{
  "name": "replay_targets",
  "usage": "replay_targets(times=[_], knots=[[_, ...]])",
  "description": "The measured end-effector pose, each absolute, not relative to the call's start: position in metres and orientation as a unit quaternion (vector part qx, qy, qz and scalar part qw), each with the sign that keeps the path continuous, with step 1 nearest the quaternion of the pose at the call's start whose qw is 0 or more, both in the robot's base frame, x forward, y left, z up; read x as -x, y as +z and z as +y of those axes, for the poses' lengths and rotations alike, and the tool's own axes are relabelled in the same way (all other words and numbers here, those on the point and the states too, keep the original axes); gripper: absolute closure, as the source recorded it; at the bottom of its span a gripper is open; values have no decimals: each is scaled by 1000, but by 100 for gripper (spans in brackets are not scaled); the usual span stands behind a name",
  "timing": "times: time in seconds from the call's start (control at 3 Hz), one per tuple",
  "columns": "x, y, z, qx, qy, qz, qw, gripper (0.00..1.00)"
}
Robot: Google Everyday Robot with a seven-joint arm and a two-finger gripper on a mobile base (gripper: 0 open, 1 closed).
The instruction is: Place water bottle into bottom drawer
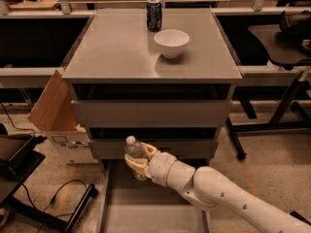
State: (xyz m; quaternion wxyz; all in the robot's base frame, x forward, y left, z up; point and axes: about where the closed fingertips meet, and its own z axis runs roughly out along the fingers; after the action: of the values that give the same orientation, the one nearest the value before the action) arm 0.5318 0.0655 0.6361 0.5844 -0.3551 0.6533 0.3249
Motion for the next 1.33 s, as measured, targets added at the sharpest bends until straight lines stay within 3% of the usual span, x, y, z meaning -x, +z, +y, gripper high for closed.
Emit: replay_targets(times=[0.67,1.33], knots=[[-559,538,85,378,333,657,561,100],[-564,378,116,393,420,634,518,100]])
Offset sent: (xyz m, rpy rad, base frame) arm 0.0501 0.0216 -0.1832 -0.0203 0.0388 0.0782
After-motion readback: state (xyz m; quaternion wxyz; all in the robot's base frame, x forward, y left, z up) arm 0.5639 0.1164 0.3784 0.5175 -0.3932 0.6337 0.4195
